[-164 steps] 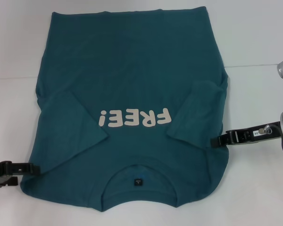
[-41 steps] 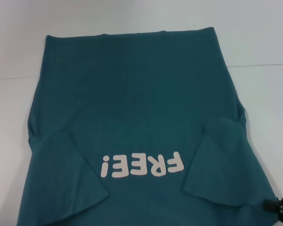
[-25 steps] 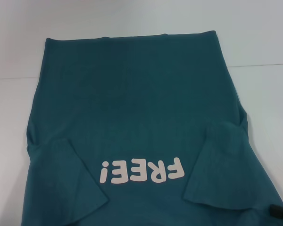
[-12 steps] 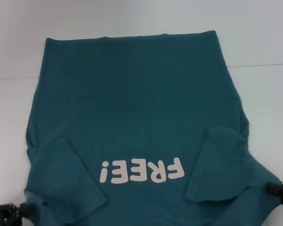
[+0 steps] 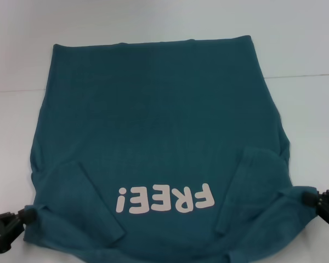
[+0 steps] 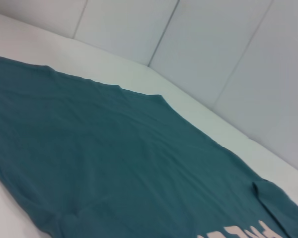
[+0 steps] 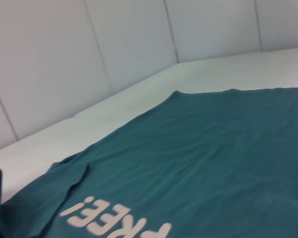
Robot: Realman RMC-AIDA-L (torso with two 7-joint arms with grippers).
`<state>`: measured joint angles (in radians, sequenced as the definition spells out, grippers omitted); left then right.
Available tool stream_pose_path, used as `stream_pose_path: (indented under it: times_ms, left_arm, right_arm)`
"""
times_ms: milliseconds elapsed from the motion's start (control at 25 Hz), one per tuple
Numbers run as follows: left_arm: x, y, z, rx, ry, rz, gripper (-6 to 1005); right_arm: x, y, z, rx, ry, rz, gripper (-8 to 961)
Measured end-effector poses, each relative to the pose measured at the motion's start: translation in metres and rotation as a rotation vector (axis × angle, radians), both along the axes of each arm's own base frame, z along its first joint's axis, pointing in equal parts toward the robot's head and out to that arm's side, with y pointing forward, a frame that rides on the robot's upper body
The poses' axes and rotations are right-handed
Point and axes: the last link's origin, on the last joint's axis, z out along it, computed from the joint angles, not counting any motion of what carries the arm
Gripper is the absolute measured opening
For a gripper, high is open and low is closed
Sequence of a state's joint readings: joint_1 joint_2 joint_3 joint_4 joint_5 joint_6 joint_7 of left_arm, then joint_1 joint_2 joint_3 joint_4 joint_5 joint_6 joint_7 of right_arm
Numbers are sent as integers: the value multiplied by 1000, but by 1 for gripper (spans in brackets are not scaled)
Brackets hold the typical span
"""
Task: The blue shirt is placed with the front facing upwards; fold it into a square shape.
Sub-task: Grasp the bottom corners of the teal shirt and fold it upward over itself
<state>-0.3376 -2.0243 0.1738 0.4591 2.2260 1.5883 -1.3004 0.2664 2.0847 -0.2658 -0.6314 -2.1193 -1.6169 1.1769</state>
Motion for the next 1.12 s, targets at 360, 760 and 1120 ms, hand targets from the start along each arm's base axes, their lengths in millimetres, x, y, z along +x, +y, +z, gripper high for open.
stream_pose_path:
  times_ms: [360,760,1120]
  left_arm:
    - [2,24,-9,45,40,36,18]
    - [8,39,-7,114,49,18,18]
    - [8,43,-1,197,42,25,18]
  right_arm:
    - [0,22,0,66,2,-41,36]
    - [-6,36,-3,83,5,-33,37]
    - [-9,40,2,120,21,-27,36]
